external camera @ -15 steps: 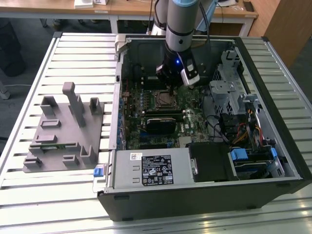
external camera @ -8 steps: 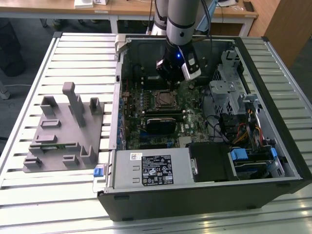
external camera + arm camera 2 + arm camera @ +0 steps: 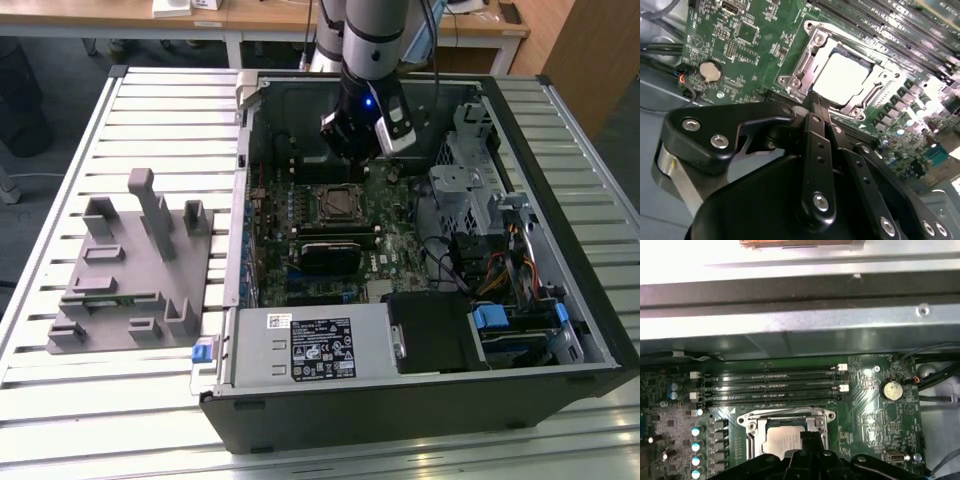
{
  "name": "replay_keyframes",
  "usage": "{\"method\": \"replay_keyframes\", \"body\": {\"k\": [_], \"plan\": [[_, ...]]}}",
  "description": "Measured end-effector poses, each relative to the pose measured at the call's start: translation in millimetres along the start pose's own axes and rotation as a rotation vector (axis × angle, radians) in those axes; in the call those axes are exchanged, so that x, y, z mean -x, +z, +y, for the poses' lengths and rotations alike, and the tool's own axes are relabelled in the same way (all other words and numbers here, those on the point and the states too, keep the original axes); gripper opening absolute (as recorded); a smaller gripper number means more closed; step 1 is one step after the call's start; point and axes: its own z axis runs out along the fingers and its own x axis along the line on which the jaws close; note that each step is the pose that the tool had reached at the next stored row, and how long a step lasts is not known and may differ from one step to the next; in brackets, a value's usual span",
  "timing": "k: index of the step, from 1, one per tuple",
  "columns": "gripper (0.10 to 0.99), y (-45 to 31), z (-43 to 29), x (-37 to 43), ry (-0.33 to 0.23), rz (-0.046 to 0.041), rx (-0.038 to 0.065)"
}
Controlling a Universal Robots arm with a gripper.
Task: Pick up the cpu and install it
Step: 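Install the second cpu locking lever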
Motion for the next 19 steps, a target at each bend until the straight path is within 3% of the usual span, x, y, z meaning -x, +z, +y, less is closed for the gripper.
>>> {"method": "replay_keyframes", "body": {"k": [9,11,14,19], "plan": [[0.106,-3.1,-30.9,2.3,0.0,0.001,0.001],[0.106,-3.5,-34.3,2.6,0.001,0.0077,0.008],[0.106,-3.4,-36.8,2.8,0.004,0.0298,0.021],[0.106,-2.2,-44.6,3.4,0.004,0.032,0.03]]}}
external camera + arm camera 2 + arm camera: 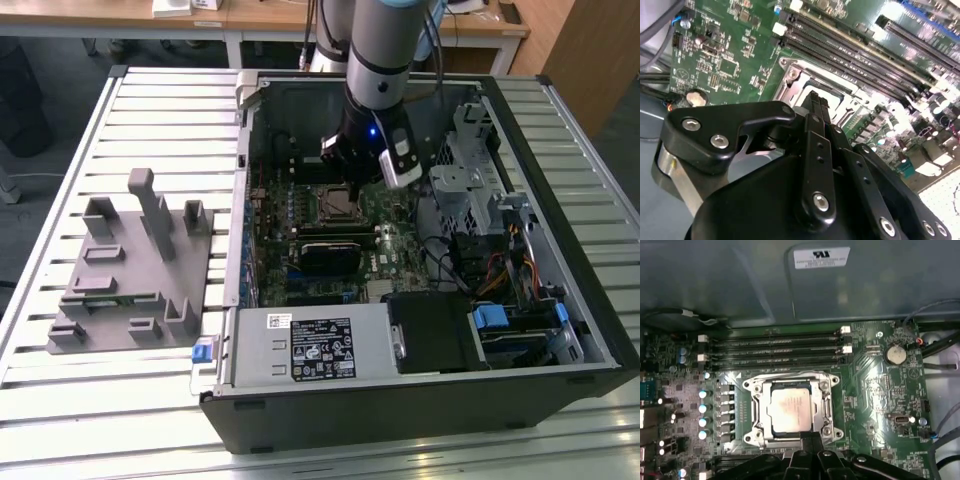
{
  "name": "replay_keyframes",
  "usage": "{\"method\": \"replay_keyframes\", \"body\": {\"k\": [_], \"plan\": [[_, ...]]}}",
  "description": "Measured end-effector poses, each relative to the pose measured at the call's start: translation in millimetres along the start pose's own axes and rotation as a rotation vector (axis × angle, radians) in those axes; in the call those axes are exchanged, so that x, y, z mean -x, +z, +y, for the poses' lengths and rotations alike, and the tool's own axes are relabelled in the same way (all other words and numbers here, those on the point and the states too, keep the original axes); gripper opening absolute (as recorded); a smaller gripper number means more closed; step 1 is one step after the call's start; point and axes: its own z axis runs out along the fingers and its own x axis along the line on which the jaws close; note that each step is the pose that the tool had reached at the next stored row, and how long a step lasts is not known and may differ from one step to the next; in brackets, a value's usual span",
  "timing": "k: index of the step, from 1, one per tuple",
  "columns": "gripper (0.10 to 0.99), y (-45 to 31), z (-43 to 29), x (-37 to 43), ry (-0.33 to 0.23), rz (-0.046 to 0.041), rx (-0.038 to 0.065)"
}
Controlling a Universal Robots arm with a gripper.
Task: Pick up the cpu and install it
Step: 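Install the second cpu locking lever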
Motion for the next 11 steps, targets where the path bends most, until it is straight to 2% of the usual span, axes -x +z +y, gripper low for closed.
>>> {"method": "replay_keyframes", "body": {"k": [4,11], "plan": [[0.106,-0.3,-7.0,0.4,0.0,0.0011,0.01],[0.106,-0.5,-14.0,-3.7,0.0,0.0016,0.016]]}}
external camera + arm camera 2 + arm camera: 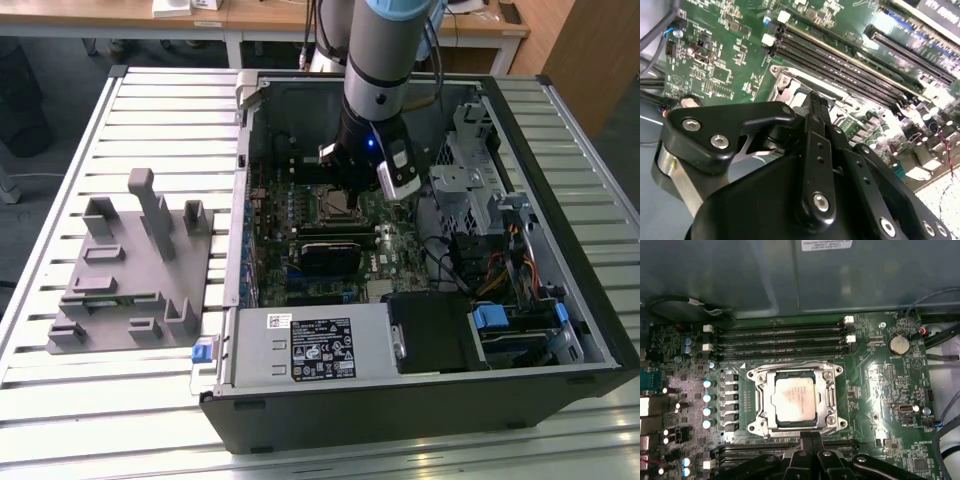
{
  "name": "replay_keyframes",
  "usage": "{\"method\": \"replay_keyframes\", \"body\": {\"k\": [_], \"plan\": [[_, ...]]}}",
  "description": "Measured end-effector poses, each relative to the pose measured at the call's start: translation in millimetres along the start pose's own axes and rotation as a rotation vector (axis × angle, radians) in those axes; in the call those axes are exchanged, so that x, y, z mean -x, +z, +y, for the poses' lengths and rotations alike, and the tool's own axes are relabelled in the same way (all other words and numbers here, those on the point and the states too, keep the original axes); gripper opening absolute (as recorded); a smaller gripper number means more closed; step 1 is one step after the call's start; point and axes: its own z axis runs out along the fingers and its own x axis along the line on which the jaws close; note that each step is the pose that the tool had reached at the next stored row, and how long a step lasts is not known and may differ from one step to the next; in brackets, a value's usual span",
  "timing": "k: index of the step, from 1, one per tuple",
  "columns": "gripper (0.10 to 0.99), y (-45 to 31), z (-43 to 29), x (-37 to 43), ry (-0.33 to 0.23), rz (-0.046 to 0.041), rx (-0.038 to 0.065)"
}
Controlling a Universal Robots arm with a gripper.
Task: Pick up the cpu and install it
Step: 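Install the second cpu locking lever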
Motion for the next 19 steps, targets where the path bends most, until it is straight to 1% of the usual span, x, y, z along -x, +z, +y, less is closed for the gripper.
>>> {"method": "replay_keyframes", "body": {"k": [4,5,6,9,13,19], "plan": [[0.106,-1.3,-10.0,0.1,0.0,0.0002,0.002],[0.106,-1.5,-12.1,-1.1,0.0,0.0002,0.002],[0.106,-1.4,-13.2,-4.0,0.0,0.0002,0.003],[0.106,-0.7,-15.2,-15.9,0.0,0.0002,0.004],[0.106,1.1,-16.4,-28.2,0.0,0.0003,0.004],[0.106,10.2,-17.7,-28.9,0.001,0.0005,0.007]]}}
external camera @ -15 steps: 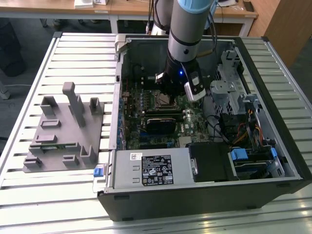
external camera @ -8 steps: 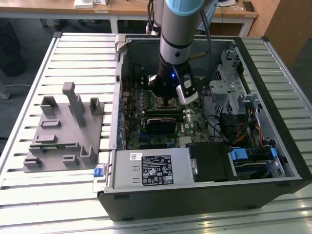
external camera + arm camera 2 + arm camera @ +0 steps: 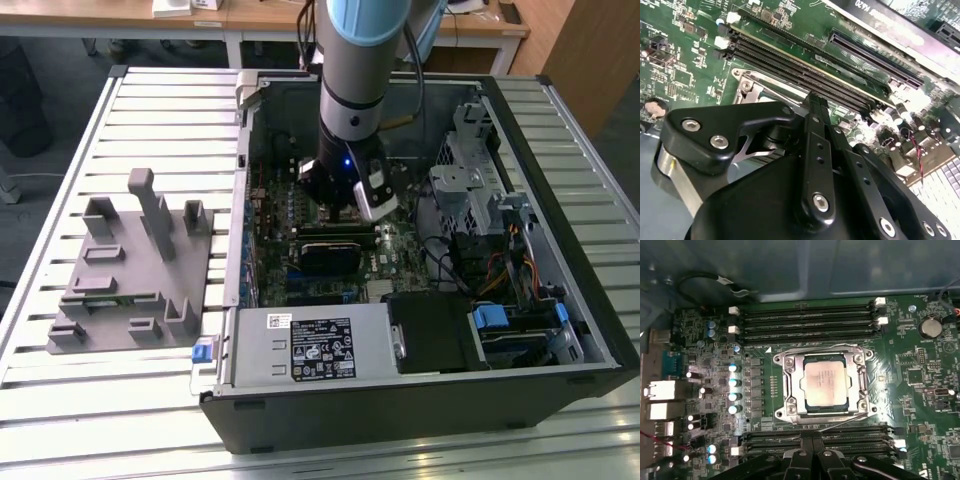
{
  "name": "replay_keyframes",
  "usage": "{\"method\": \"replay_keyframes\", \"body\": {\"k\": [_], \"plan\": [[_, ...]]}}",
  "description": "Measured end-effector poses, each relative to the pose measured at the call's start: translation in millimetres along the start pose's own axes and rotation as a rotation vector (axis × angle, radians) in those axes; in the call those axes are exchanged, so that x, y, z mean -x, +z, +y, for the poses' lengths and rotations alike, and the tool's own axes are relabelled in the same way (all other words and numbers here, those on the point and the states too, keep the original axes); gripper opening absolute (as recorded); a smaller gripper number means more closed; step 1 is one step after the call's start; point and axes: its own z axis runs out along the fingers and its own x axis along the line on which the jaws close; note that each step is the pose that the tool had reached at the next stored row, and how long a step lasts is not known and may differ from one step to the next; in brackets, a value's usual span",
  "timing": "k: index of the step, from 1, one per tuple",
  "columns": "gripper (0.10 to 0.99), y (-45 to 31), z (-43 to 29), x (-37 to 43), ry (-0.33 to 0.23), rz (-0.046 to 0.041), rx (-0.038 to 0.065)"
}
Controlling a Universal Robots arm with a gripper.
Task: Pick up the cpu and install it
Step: 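Install the second cpu locking lever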
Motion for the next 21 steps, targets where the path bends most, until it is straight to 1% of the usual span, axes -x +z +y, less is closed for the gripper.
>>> {"method": "replay_keyframes", "body": {"k": [4,8,9,10,11,12,15,16,17,21], "plan": [[0.106,5.6,-0.9,-0.5,0.001,-0.0001,0.003],[0.106,8.7,-1.8,-4.5,0.003,-0.0002,0.004],[0.106,9.4,-2.1,-5.5,0.003,-0.0001,0.005],[0.106,9.9,-2.5,-6.5,0.003,0.0003,0.009],[0.106,10.3,-3.2,-7.0,0.003,0.0007,0.016],[0.106,10.5,-3.8,-7.5,0.004,0.0014,0.025],[0.106,10.8,-5.3,-9.5,0.004,0.0038,0.057],[0.106,11.0,-6.2,-10.0,0.004,0.0044,0.066],[0.106,11.1,-7.4,-10.3,0.004,0.0051,0.072],[0.106,11.5,-12.4,-10.3,0.004,0.006,0.083]]}}
